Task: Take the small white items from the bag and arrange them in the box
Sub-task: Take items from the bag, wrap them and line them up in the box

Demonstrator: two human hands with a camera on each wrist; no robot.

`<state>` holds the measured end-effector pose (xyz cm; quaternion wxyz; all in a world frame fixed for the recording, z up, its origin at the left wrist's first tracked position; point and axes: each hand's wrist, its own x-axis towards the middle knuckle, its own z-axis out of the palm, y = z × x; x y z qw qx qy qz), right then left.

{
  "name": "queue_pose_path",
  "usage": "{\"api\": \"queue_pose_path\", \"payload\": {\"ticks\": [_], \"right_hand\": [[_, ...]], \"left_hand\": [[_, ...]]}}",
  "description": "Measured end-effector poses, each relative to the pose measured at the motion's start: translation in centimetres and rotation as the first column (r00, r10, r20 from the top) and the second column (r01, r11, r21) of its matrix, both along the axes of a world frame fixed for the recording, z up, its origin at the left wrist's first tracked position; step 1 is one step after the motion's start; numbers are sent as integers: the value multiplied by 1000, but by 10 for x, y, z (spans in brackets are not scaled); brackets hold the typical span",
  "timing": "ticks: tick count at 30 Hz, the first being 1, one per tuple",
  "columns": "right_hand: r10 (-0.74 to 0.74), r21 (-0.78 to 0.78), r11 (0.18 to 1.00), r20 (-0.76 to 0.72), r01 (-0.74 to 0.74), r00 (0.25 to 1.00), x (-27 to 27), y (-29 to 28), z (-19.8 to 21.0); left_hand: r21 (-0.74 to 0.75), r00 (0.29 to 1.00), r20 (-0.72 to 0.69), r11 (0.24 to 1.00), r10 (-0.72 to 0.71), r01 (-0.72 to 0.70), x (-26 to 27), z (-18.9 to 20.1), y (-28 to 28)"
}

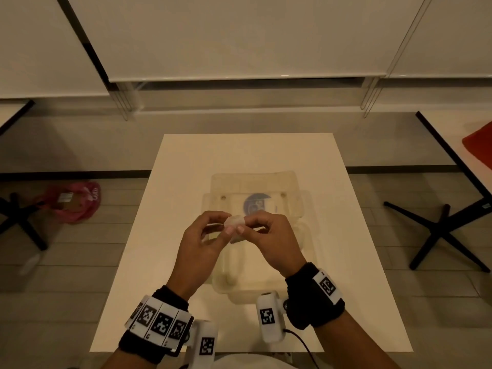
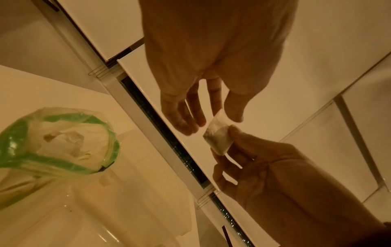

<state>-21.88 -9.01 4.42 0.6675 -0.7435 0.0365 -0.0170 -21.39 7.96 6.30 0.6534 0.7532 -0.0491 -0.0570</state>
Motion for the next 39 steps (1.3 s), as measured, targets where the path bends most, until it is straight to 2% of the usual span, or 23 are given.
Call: {"api": "queue_pose_path", "payload": {"ticks": [3, 10, 12, 20, 24, 29, 32, 39], "right_hand": [[53, -68, 996, 45, -50, 998, -4, -3, 7], [19, -68, 998, 89, -13, 996, -9, -6, 9], [29, -42, 999, 96, -25, 995, -10, -6, 11], [22, -98, 995, 129, -9, 991, -10, -10, 8], [43, -49, 998, 109, -38, 993, -9, -14, 8], [-59, 3, 998, 69, 59, 996, -7, -17, 4], [-84, 35, 996, 62, 82, 995, -7, -18, 2], [-78, 32, 997, 72, 76, 994, -8, -15, 7]], "left_hand": [[47, 996, 69, 997, 55, -58, 4, -1, 2], [-69, 997, 29, 995, 72, -70, 6, 6, -5], [-85, 998, 3, 995, 61, -61, 6, 6, -6], [-100, 999, -30, 994, 36, -38, 6, 5, -7], [-56, 999, -35, 998, 0, -2, 7, 8, -9], [-72, 994, -84, 994, 73, -79, 7, 7, -10], [-24, 994, -98, 999, 38, -41, 5, 7, -11], [9, 999, -34, 1000, 26, -25, 5, 3, -15]]}}
